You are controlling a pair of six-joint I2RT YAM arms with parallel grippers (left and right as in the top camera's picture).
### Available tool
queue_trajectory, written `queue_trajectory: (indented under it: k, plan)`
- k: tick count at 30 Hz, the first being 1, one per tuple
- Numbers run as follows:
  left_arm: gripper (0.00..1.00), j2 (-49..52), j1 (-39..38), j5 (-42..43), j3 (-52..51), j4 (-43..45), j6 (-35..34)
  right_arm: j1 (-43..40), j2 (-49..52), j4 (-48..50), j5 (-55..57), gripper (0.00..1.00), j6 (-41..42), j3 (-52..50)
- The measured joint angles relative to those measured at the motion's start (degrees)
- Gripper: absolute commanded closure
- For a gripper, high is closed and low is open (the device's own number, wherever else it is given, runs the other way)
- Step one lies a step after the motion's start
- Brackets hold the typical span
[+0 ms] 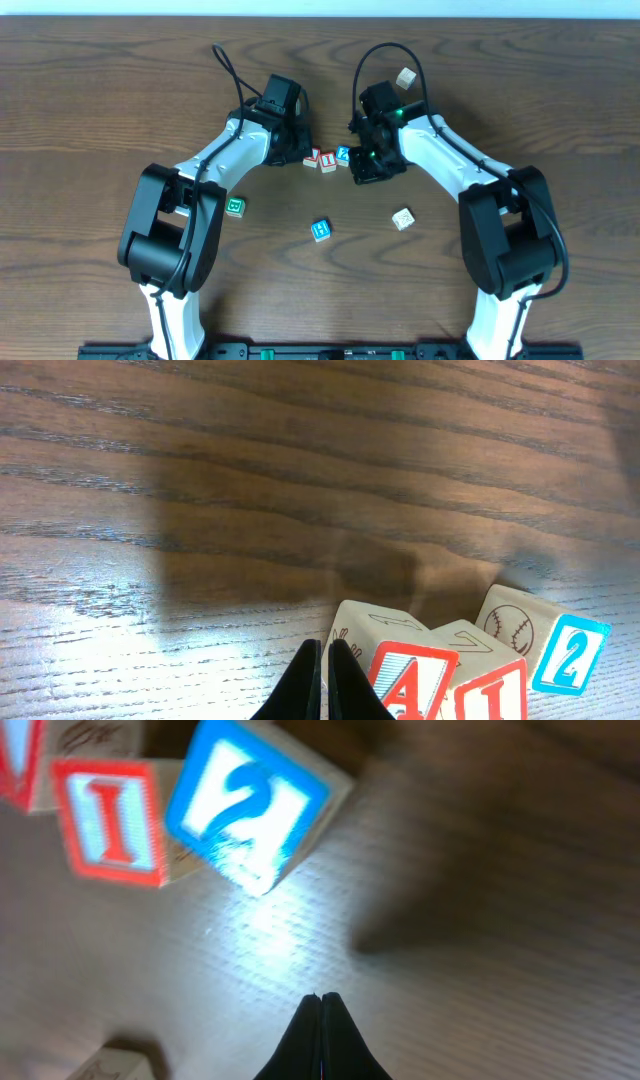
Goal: Spell out Ai2
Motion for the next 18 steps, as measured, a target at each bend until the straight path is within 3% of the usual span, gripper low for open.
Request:
queue_trajectory:
  k: [9,18]
  plan:
    - [0.94,0.0,0.2,-0.1,0.0,0.0,-0.2,7.5,-0.3,3.5,-2.1,0.99,-1.1,0.0]
    - [0.94,0.0,3.2,0.0,0.0,-0.4,-0.2,7.8,-0.3,5.4,-1.8,0.99,-1.2,0.0]
